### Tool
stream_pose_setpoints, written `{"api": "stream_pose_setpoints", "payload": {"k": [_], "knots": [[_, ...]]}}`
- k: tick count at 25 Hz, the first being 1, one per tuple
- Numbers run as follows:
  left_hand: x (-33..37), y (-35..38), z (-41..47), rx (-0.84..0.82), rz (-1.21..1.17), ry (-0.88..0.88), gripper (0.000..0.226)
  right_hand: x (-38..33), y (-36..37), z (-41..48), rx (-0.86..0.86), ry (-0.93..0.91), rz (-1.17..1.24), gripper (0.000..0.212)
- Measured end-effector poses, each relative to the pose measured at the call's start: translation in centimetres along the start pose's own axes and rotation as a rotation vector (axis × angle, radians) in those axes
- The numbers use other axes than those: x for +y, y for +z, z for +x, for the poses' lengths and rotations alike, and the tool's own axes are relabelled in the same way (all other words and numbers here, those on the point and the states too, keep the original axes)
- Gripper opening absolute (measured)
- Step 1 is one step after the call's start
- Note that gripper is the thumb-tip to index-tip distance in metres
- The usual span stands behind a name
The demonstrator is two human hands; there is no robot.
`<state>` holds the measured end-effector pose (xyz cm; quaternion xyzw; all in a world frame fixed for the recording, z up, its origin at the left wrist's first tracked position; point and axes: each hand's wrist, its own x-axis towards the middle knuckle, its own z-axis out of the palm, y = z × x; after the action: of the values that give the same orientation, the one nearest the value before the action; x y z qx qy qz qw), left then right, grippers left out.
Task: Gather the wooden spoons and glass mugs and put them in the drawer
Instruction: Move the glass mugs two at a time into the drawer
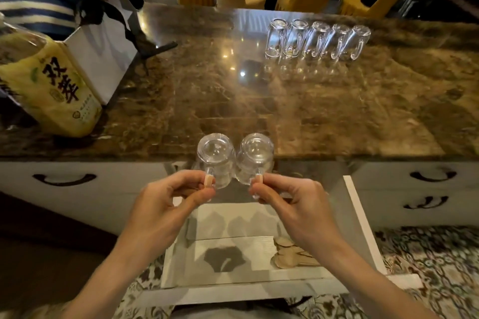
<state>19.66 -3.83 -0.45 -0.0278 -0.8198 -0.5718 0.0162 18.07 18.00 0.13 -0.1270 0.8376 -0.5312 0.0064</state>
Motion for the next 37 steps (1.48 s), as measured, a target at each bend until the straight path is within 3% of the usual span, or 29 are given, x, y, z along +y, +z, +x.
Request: {"api": "stream_pose_setpoints", "payload": {"k": [11,15,25,37], "knots": [[-7.1,5.2,0.5,-0.218,0.170,-0.344,0.016,10.0,4.4,-1.8,-0.075,0.371,-0.013,0.011],[-9.2,7.0,1.6,-0.176,0.190,-0.394,0.011,12.2,5.3,-0.1,-0.072,0.449,-0.015,0.012],[-11.7,8.7,3.7,0.063,0.059,-0.530,0.005,14.1,8.8,2.6,-0.087,0.421,-0.087,0.020],[-14.6,9.9,4.8,0.229,0.188,-0.611,0.005,15.3,12.1,3.5,-0.058,0.521,-0.016,0.018]]}}
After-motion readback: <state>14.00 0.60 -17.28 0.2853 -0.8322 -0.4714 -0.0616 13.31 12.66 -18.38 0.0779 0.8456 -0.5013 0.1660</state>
